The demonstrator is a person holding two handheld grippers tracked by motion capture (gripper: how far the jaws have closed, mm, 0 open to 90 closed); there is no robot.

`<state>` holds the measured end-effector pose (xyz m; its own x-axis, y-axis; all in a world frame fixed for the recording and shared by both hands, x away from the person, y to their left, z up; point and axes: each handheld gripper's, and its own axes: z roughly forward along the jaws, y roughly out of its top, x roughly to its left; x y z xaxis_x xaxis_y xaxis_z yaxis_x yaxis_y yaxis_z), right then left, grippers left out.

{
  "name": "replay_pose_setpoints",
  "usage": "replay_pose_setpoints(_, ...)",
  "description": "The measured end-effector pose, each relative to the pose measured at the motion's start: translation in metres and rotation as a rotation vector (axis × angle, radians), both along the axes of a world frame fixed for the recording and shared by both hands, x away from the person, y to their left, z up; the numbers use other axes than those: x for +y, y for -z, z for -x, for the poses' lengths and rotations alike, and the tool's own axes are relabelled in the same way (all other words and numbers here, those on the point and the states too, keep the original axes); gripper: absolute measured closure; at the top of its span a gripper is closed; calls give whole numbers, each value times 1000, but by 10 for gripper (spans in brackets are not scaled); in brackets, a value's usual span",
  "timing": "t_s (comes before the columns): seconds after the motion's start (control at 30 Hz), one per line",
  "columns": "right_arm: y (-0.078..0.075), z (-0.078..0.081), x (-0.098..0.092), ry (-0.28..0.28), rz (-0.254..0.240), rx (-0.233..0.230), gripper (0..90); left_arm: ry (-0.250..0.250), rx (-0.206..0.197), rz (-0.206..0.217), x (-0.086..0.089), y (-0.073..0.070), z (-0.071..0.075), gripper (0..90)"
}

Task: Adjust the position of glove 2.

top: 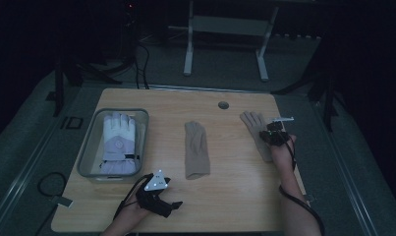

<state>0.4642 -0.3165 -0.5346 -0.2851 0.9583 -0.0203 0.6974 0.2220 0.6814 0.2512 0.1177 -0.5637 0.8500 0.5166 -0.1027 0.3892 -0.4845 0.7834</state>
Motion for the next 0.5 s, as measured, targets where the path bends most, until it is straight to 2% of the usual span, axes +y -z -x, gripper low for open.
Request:
replay_pose_setpoints(0.03,0,0,0,0,0,0,818,0,0,0,0,0,0,71)
replay_pose_setpoints(0.07,-5,5,5,27,-40,-9,821,-1,-2,3,0,0,0,71)
replay_pose_setpoints(0.1,-9,9,8,39,-41,-18,821,-1,-2,3,0,0,0,71)
replay_pose_setpoints(0.23,-23,26,24,86,-102,-65,824,-2,-8,-2,0,-1,0,71)
replay_pose_setpoints(0.37,-35,44,44,114,-98,-120,827,1,-15,-6,0,-2,0,71)
replay_pose_setpoints(0.5,-43,54,54,137,-123,-126,826,4,-14,-5,0,-2,0,71)
